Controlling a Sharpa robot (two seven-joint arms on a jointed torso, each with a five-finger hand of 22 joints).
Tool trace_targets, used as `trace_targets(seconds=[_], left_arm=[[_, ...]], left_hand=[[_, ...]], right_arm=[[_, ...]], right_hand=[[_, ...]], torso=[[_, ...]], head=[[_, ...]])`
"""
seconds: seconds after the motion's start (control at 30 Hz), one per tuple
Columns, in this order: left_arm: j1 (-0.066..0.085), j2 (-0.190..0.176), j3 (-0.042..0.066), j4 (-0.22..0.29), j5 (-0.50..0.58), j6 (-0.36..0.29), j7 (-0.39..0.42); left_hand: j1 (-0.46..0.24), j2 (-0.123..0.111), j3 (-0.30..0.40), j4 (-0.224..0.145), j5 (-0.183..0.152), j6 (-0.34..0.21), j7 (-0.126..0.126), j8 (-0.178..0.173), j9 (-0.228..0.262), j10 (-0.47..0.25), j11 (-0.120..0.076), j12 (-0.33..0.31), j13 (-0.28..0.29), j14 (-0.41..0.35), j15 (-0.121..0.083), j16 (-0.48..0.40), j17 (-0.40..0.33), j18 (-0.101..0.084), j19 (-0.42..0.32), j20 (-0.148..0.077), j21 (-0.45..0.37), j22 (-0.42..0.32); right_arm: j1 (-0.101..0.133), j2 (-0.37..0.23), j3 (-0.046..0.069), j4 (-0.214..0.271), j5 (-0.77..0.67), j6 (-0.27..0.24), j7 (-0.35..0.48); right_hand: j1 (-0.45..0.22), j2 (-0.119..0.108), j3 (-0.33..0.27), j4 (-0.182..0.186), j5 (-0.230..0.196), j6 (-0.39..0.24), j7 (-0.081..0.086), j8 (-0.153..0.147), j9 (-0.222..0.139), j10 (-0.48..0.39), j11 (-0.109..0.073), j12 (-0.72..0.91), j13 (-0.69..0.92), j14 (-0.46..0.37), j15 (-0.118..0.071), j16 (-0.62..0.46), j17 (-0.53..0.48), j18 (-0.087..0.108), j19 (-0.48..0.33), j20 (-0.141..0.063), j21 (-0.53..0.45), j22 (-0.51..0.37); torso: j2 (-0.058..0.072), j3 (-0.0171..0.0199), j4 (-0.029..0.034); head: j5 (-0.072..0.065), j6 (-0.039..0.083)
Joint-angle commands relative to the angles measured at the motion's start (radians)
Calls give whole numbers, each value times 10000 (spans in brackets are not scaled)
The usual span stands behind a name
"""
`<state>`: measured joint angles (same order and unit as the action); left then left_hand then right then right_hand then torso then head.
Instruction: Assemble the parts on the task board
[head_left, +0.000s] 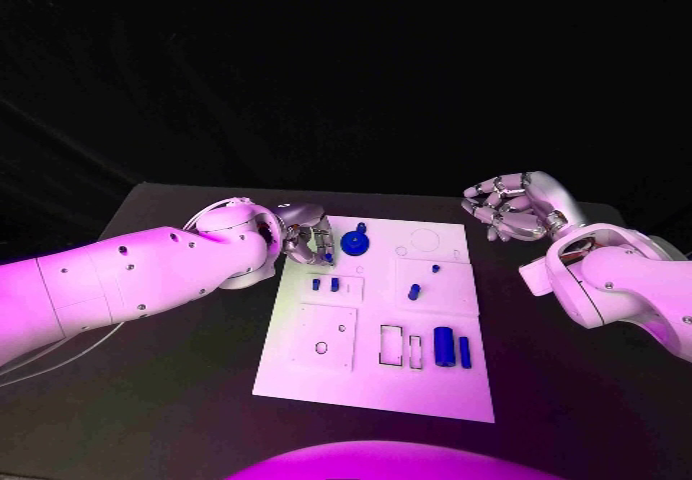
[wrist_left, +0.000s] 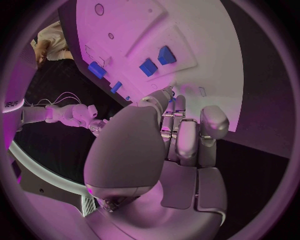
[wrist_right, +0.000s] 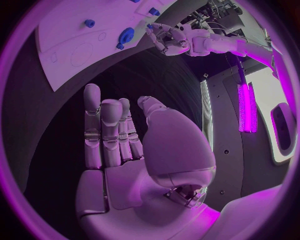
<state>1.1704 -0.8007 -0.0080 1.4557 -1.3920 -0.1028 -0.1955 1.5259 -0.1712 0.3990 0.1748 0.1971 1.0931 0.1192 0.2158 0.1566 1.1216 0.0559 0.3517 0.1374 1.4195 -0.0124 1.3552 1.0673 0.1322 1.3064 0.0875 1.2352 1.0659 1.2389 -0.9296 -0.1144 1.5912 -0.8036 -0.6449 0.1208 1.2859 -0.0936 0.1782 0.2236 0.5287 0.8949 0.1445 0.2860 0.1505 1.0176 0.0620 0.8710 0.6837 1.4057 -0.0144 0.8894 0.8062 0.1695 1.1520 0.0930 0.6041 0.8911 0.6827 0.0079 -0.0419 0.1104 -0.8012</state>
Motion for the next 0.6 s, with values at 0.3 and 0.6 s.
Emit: trace_targets(seconds=[0.3,0.6], left_arm=[[-11,145,2,-78,32,332,-33],[-15,166,-1,-100,12,564,-99]], left_hand=[[-108,-32,67,-26,37,59,1,-17,2,70,10,-58,-14,48,-23,17,-18,-196,44,-16,34,-15],[-104,-49,86,-57,37,51,2,-48,-7,71,11,-90,-22,41,-22,10,-31,-192,31,-18,23,-30]], right_arm=[[-13,11,1,-2,-71,99,92],[-18,15,1,-2,-69,98,95]], right_hand=[[101,-8,65,16,53,-43,24,35,11,-50,-16,48,-16,-10,3,1,11,95,-44,6,-43,4],[101,-8,65,16,53,-43,24,35,11,-50,-16,48,-16,-10,3,1,11,95,-44,6,-43,4]], torso=[[-2,-5,1],[-3,-11,3]], head=[[-13,-6],[-13,-4]])
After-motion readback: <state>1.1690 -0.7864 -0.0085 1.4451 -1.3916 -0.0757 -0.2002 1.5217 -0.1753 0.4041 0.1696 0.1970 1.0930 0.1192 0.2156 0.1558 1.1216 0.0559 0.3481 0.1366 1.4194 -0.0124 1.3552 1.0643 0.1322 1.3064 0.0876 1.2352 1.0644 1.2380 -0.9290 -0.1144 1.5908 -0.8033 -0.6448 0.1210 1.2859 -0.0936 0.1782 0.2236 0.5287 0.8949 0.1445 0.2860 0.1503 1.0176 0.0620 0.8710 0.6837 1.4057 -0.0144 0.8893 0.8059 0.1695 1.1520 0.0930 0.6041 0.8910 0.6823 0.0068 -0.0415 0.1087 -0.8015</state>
